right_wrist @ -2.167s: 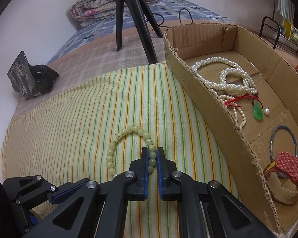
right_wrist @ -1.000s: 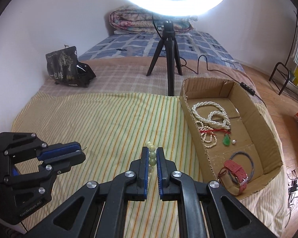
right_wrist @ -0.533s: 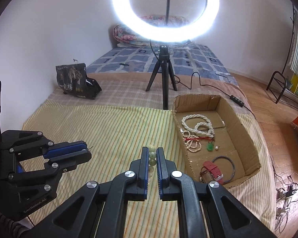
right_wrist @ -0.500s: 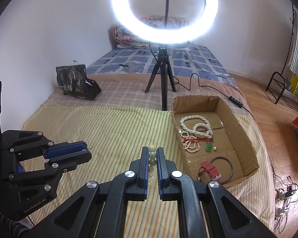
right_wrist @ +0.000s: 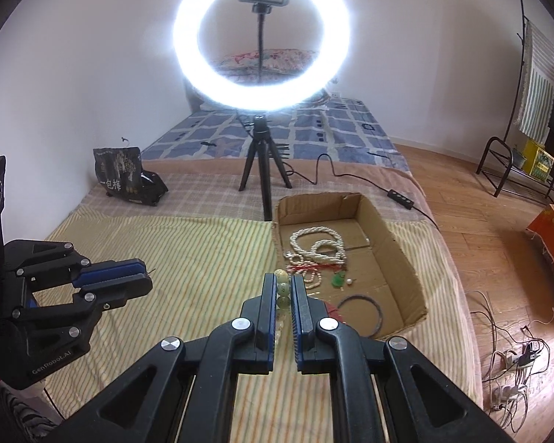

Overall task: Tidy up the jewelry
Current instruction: 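Lift and carry the pearl earring and bead bracelet over the box with both tools, then lower into the box and open the left tool while the right tool releases the bracelet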

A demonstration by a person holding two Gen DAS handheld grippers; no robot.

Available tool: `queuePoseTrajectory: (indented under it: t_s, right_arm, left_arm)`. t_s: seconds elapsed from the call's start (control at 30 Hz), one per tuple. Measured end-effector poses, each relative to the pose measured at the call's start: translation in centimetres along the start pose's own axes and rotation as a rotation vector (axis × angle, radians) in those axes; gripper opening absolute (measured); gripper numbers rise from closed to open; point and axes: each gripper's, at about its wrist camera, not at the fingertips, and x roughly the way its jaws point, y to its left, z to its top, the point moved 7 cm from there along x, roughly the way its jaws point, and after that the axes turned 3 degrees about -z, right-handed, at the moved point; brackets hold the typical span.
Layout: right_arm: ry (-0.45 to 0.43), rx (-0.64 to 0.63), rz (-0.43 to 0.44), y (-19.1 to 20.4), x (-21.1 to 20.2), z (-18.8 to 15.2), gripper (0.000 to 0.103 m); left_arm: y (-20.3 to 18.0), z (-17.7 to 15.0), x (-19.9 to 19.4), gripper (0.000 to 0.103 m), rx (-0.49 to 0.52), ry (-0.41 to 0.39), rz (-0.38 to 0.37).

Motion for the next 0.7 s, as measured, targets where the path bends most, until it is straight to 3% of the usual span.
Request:
queuePoseTrajectory:
  t_s: [0.33, 0.7]
  right_arm:
    - [-0.014, 0.052, -0.032, -5.0, 0.1, 0.1, 0.005]
    - [-0.001, 0.093, -0.021, -7.3, 2.8, -0.3, 0.005]
  left_arm:
    - [-1.3, 3.5, 3.4, 0.006, -0.011, -0.011, -0.028]
    - [-0.3, 7.0, 9.1, 0.006, -0.062, -0.003, -0.012]
